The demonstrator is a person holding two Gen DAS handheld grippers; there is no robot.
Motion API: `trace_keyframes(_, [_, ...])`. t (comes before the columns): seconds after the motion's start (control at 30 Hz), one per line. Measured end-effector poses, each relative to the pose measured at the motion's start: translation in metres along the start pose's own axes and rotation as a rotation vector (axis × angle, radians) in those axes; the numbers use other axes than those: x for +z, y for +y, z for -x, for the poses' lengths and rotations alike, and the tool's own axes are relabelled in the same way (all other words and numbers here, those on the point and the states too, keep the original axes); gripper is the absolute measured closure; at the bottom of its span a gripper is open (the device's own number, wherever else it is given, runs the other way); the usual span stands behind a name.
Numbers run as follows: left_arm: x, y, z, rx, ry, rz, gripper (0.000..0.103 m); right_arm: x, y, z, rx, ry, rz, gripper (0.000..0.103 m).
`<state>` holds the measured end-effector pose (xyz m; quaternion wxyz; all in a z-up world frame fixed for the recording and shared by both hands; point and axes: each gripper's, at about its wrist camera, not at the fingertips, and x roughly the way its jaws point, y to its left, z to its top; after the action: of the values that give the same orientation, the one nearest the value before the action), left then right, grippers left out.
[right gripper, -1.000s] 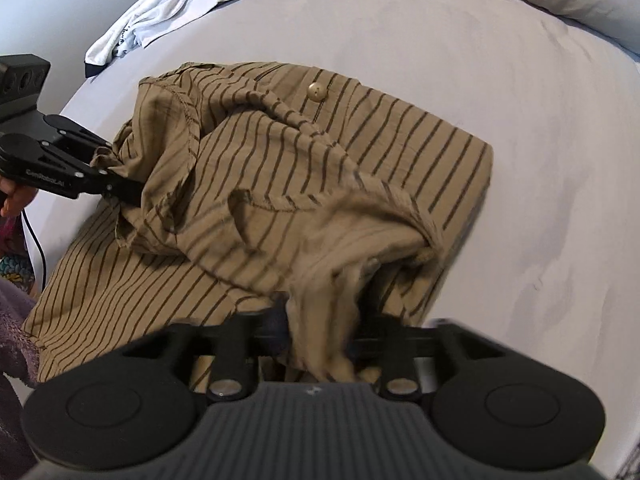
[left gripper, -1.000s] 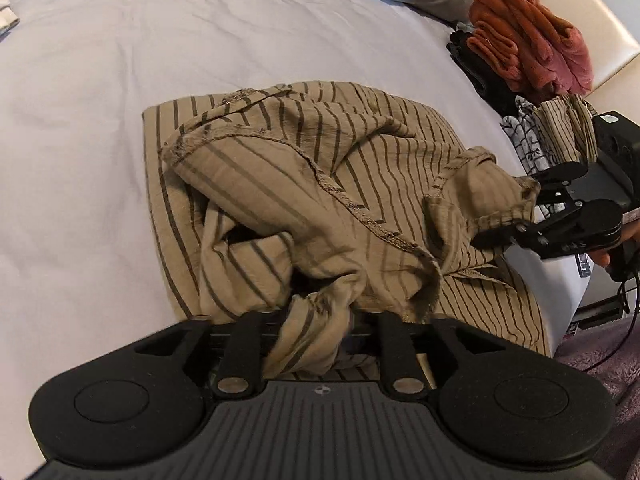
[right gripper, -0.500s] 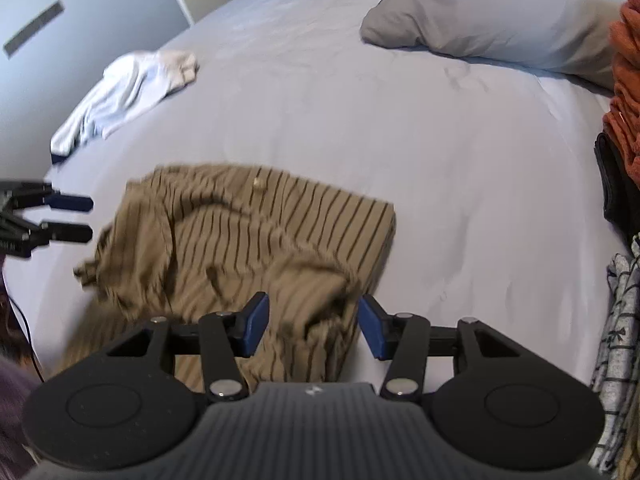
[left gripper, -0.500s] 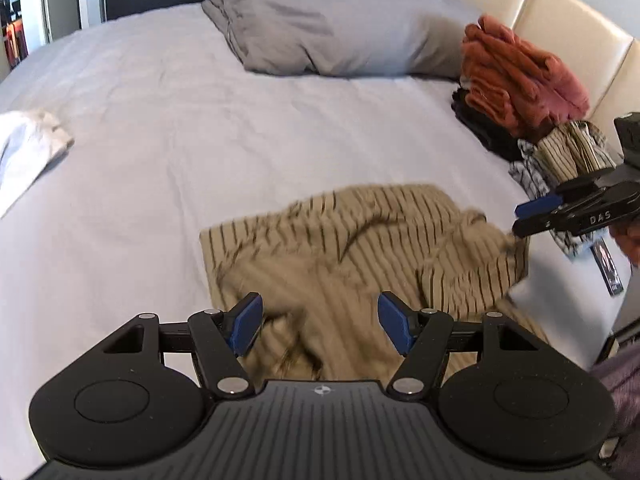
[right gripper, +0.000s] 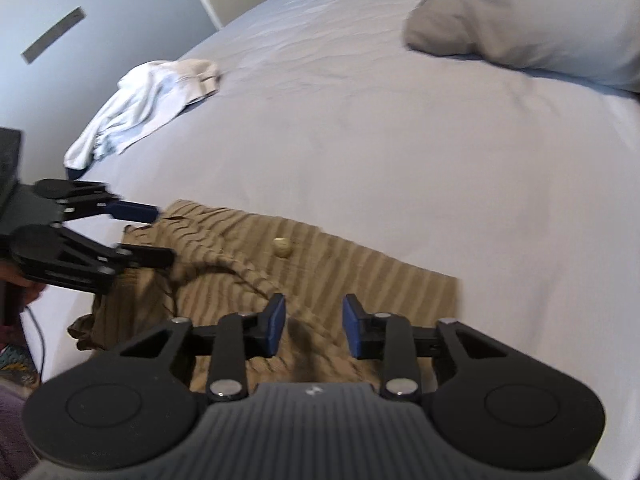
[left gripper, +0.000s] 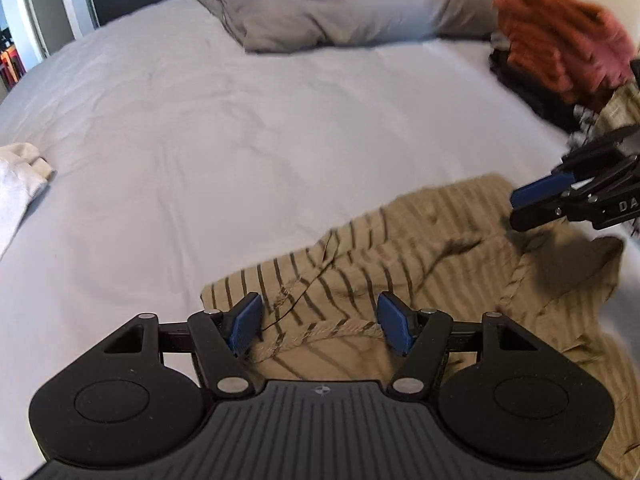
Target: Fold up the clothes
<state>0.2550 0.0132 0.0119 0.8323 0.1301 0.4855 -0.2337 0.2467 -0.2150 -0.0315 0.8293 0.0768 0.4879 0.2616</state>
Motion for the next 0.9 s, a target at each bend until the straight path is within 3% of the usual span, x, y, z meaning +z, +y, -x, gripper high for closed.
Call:
trace_keyframes(0.07, [-0.002, 0.003, -0.006, -0.009, 0.022, 0.003, 0.063, 0.001, 0.005, -0.014, 0.026, 0.01, 0.014, 0.069])
trace_keyframes(0.13, [-0.004, 0.005, -0.008, -0.016, 0.028, 0.002, 0.072, 0.001, 0.009, -0.025, 0.031, 0.02, 0.02, 0.068])
trace_keyframes(0.2, [-0.005, 0.005, -0.004, -0.023, 0.017, -0.004, 0.076, 0.001, 0.012, -0.031, 0.051, 0.027, 0.037, 0.073])
trace_keyframes(0.23, [-0.005, 0.005, -0.001, -0.026, 0.011, -0.003, 0.076, 0.001, 0.013, -0.034, 0.065, 0.03, 0.051, 0.097])
trace_keyframes(0.27, [-0.006, 0.006, 0.002, -0.027, 0.006, -0.001, 0.079, -0.001, 0.014, -0.033, 0.075, 0.03, 0.065, 0.101])
trace_keyframes(0.5, [-0.009, 0.012, 0.015, 0.008, -0.003, 0.008, 0.083, -0.006, 0.038, 0.004, 0.138, -0.049, 0.168, 0.102])
trace_keyframes(0.6, [-0.009, 0.013, 0.024, 0.038, -0.033, 0.021, 0.084, -0.006, 0.053, 0.023, 0.072, -0.119, 0.243, 0.102])
trace_keyframes(0.7, [-0.006, 0.015, 0.03, 0.076, -0.052, 0.047, 0.085, -0.007, 0.071, 0.036, -0.076, -0.227, 0.372, 0.101])
trace_keyframes(0.77, [-0.005, 0.018, 0.031, 0.085, -0.055, 0.066, 0.085, -0.005, 0.074, 0.039, -0.149, -0.288, 0.391, 0.096])
trace_keyframes(0.83, [-0.005, 0.02, 0.03, 0.091, -0.053, 0.07, 0.085, 0.001, 0.068, 0.039, -0.155, -0.275, 0.354, 0.091])
trace_keyframes(0.87, [-0.005, 0.021, 0.029, 0.092, -0.052, 0.071, 0.085, 0.003, 0.062, 0.037, -0.17, -0.251, 0.326, 0.064])
trace_keyframes(0.9, [-0.006, 0.022, 0.028, 0.094, -0.05, 0.071, 0.084, 0.005, 0.056, 0.036, -0.185, -0.227, 0.299, 0.047])
